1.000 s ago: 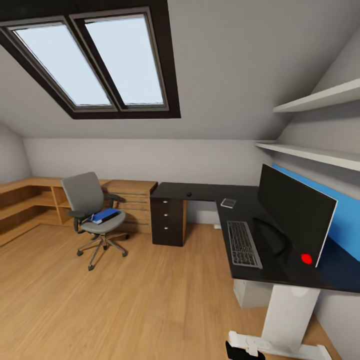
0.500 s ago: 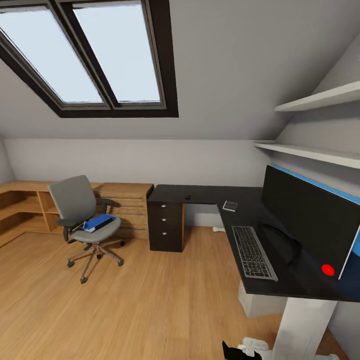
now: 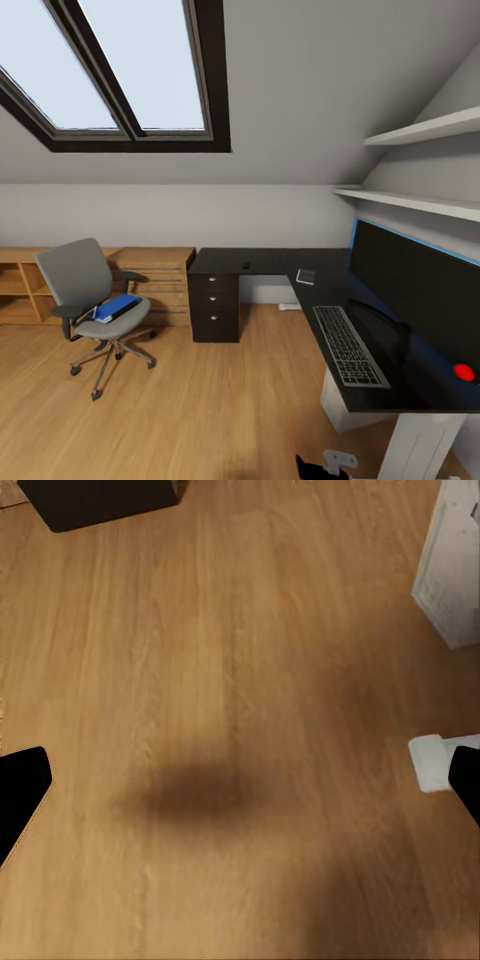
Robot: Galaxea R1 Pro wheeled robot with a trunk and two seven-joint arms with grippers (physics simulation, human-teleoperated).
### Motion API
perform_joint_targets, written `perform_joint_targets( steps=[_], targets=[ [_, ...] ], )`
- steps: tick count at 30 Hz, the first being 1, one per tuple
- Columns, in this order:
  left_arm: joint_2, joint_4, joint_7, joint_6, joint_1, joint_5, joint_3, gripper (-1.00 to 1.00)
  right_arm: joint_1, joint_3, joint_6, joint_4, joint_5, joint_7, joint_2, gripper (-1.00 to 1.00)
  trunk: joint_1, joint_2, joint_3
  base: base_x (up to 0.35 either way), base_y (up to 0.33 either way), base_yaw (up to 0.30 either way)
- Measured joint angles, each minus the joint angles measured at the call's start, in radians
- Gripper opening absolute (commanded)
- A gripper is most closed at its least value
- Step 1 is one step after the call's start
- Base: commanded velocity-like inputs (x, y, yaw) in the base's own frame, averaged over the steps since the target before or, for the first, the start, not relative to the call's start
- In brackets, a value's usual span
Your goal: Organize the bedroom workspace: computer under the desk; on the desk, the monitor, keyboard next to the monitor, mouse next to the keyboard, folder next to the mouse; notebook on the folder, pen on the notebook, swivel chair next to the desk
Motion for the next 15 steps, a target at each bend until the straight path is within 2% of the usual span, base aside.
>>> perform_joint_targets(
  steps=[4,15],
  targets=[
    [0.000,0.000,0.001,0.001,0.000,0.000,0.000,1.00,0.000,0.000,-0.001,0.000,0.000,0.000,-0.001,1.00,0.000,0.000,-0.003,0.280,0.146,-0.002],
    [0.000,0.012,0.001,0.000,0.000,0.000,0.000,1.00,0.000,0.002,0.000,0.000,0.002,0.000,-0.001,1.00,0.000,0.000,-0.021,0.322,0.016,0.000]
  ],
)
